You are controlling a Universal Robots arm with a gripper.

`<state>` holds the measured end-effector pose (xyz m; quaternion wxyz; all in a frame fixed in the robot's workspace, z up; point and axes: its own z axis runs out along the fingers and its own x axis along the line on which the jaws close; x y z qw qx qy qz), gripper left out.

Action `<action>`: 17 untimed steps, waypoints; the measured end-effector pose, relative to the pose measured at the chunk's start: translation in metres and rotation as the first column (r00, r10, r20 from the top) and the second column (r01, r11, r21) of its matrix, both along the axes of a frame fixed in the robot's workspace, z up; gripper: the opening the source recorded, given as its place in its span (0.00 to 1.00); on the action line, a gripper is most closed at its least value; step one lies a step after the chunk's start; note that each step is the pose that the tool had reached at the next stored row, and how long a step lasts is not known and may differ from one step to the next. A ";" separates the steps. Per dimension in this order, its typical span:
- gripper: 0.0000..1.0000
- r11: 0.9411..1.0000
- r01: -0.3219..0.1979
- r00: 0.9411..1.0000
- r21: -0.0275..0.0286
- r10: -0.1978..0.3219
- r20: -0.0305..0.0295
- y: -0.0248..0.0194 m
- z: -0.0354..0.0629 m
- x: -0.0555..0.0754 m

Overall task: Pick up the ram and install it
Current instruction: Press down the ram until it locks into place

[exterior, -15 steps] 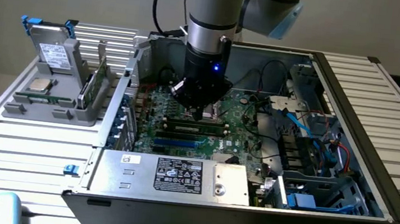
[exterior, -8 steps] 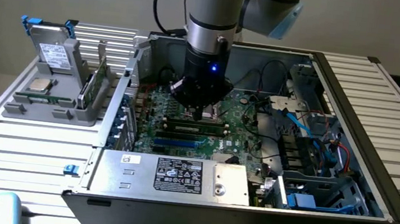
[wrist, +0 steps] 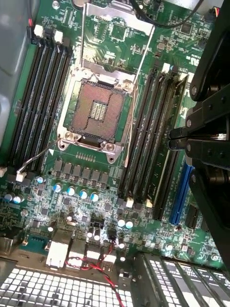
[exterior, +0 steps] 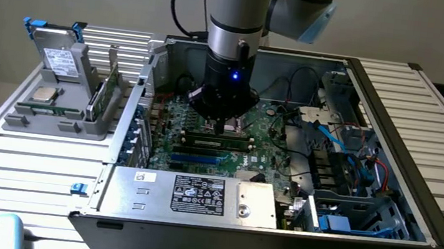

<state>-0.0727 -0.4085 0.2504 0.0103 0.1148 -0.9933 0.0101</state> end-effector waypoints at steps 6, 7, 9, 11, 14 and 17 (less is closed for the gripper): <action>0.11 0.998 0.060 0.998 -0.020 -0.060 0.002 0.0000 0.0000 0.000; 0.11 0.997 0.068 0.998 -0.026 -0.068 0.003 0.0000 0.0000 0.000; 0.11 0.996 0.084 0.996 -0.038 -0.084 0.004 0.0000 0.0000 0.000; 0.11 0.994 0.101 0.995 -0.048 -0.101 0.005 0.0000 0.0000 0.000; 0.11 0.990 0.131 0.991 -0.055 -0.130 0.007 0.0000 0.0001 0.000; 0.11 0.985 0.163 0.987 -0.055 -0.162 0.011 0.0000 0.0000 0.000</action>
